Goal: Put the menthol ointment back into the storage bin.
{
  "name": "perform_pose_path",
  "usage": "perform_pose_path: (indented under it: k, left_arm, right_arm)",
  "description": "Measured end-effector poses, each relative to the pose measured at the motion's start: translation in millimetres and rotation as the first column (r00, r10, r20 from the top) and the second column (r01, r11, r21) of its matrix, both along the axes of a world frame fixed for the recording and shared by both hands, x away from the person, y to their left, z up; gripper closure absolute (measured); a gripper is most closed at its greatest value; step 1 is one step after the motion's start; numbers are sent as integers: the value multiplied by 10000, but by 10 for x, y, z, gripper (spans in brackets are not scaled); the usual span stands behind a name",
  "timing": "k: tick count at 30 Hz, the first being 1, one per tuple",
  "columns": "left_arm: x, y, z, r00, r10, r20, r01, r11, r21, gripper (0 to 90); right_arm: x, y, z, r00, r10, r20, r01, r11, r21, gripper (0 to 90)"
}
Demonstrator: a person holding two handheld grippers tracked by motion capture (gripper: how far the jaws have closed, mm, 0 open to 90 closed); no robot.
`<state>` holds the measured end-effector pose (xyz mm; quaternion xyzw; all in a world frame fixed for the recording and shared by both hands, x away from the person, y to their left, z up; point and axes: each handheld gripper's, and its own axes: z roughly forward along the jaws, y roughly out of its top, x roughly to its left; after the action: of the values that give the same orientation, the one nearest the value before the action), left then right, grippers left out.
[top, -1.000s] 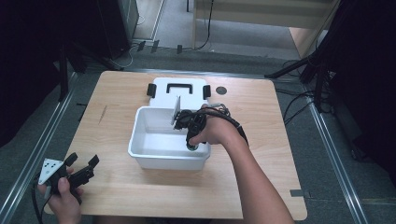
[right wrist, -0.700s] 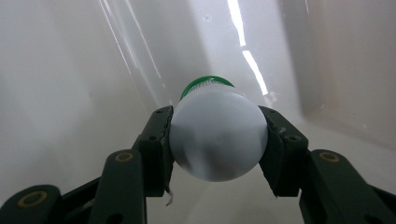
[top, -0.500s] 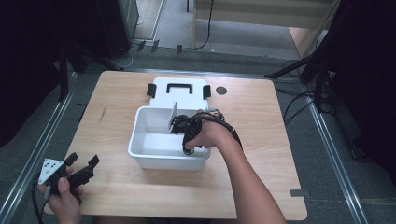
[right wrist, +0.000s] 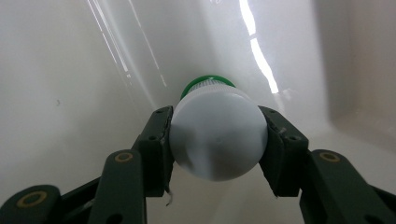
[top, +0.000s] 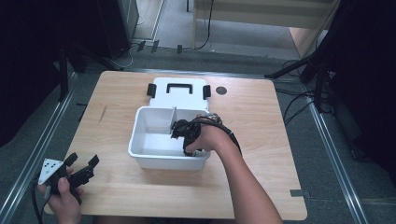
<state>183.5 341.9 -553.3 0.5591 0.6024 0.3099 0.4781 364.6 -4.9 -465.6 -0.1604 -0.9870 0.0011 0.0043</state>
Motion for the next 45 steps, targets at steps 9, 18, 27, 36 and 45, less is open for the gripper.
perform_pose_path:
  k: [9, 18, 27, 36, 45]
  left_arm:
    - [0, 0, 1, 10000, -11, -10, 11, 10000, 14, 147]
    - [1, 3, 0, 10000, 0, -5, 0, 10000, 17, 148]
    - [4, 4, -1, 10000, 7, -5, -7, 10000, -21, 148]
    - [11, 7, -1, 10000, 17, 26, -17, 10000, -65, 148]
    - [10, 10, -1, 10000, 12, 4, -12, 10000, -78, 148]
  right_arm:
    - [15, 20, -28, 9999, -114, -11, 113, 9997, -237, 511]
    - [13, 20, -22, 9999, -169, 36, 170, 9995, -261, 490]
    - [26, -26, 180, 9974, -720, -23, 721, 9963, 476, 455]
    - [22, -177, 566, 9922, -1149, 481, 1114, 9913, 701, 436]
    - [-20, -419, 878, 9864, -1456, 768, 1352, 9827, 1262, 432]
